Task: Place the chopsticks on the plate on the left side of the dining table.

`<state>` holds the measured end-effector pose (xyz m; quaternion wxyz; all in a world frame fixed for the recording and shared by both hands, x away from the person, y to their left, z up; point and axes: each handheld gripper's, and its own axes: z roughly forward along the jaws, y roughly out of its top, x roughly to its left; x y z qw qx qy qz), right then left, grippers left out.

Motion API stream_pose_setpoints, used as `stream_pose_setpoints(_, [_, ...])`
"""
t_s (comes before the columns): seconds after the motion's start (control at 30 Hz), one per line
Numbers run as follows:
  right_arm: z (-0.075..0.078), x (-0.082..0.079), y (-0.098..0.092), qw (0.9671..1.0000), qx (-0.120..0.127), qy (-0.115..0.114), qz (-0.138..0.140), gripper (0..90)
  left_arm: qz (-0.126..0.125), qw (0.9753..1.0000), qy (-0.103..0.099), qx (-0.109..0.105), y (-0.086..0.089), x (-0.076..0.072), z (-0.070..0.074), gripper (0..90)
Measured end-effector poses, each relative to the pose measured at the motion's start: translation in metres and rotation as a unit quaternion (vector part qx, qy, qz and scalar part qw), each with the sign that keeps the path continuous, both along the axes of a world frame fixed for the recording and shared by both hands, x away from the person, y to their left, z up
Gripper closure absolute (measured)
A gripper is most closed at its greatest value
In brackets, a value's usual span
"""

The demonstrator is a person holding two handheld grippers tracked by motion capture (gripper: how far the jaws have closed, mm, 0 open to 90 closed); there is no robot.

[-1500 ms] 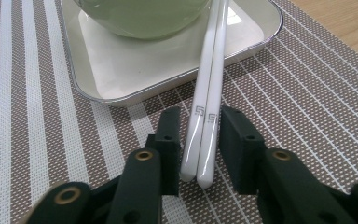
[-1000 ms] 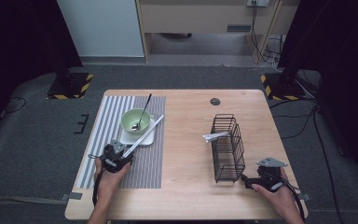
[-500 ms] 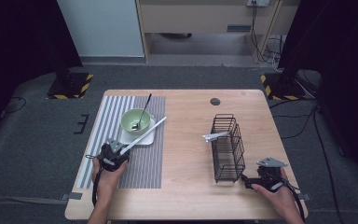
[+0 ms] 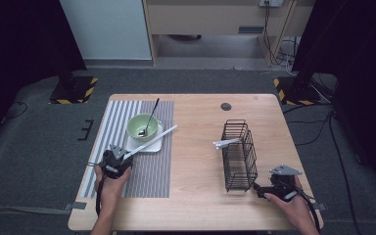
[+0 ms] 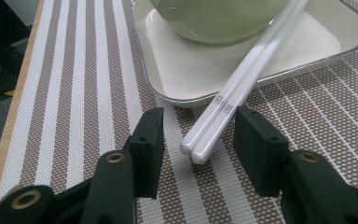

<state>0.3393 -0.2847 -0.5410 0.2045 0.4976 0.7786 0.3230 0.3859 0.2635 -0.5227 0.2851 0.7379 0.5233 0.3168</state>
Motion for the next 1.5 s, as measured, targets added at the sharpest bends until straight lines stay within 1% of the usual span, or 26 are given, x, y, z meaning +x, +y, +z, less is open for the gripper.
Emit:
stream_pose_setpoints(0.37, [0.0,0.0,0.0,1.0,0.0,0.0,0.0,0.5,0.009,0.9999,-0.006,0.0,0.006,0.002,0.0,52.6])
stream_pose_setpoints(0.53, [0.0,0.0,0.0,1.0,0.0,0.0,0.0,0.5,0.015,0.9998,-0.013,0.002,0.007,0.003,-0.001,52.2])
stream_pose_setpoints(0.73, [0.0,0.0,0.0,1.0,0.0,0.0,0.0,0.5,0.017,0.9998,-0.01,0.003,0.009,0.004,-0.002,51.0])
stream_pose_setpoints(0.87, [0.0,0.0,0.0,1.0,0.0,0.0,0.0,0.5,0.017,0.9998,-0.007,0.0,0.013,0.001,-0.001,50.6])
stream_pose_setpoints(0.9, [0.0,0.0,0.0,1.0,0.0,0.0,0.0,0.5,0.014,0.9999,-0.007,0.003,0.014,-0.001,-0.001,50.7])
stream_pose_setpoints(1.03, [0.0,0.0,0.0,1.0,0.0,0.0,0.0,0.5,0.014,0.9999,-0.003,0.002,0.016,-0.001,-0.002,50.7])
stream_pose_setpoints(1.13, [0.0,0.0,0.0,1.0,0.0,0.0,0.0,0.5,0.02,0.9998,-0.006,-0.001,0.017,0.001,-0.002,50.7])
stream_pose_setpoints(1.27, [0.0,0.0,0.0,1.0,0.0,0.0,0.0,0.5,0.025,0.9997,-0.007,0.002,0.017,0.002,-0.002,50.6])
stream_pose_setpoints(1.3, [0.0,0.0,0.0,1.0,0.0,0.0,0.0,0.5,0.027,0.9996,-0.01,0.002,0.017,0.003,-0.002,50.6])
stream_pose_setpoints(1.5, [0.0,0.0,0.0,1.0,0.0,0.0,0.0,0.5,0.027,0.9996,-0.012,0.004,0.02,0.006,-0.003,50.9])
